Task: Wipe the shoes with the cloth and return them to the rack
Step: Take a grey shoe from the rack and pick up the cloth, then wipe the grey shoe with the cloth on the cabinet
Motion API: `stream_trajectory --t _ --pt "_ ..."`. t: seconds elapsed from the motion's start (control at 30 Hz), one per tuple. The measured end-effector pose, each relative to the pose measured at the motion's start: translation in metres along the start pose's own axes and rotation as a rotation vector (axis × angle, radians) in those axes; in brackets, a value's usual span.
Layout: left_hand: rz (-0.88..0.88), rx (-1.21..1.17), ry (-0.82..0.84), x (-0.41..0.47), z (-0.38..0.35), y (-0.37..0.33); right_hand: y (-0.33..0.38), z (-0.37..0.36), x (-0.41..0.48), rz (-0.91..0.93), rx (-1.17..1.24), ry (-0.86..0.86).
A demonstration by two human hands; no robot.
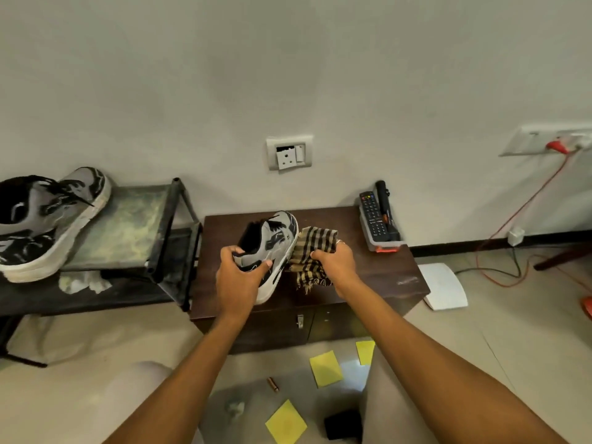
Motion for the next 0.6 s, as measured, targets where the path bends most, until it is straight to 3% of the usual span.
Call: stream_trajectory --t 0.17,0.47,0.6 --pt "0.032 0.024 0.072 -0.019 -0.034 0.035 -0.018 -0.003 0.012 0.022 -0.068 -0.048" --pt "-0.002 -0.044 0.128 0.014 -0.037 0.023 -0.023 -0.057 0.019 0.207 -0.268 0.220" --pt "0.095 0.048 0.287 0.055 -0.051 0.029 -0.029 -0.064 0.022 0.181 -0.249 0.271"
Point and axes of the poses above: each hand's wrist, its own x-axis towards the middle knuckle, its own z-axis out of the back of the hand, y = z × x, the point moved 7 cm from there along x, towards the middle knuckle, and after that the axes turned 4 degrees about -z, right-handed, at the moved point
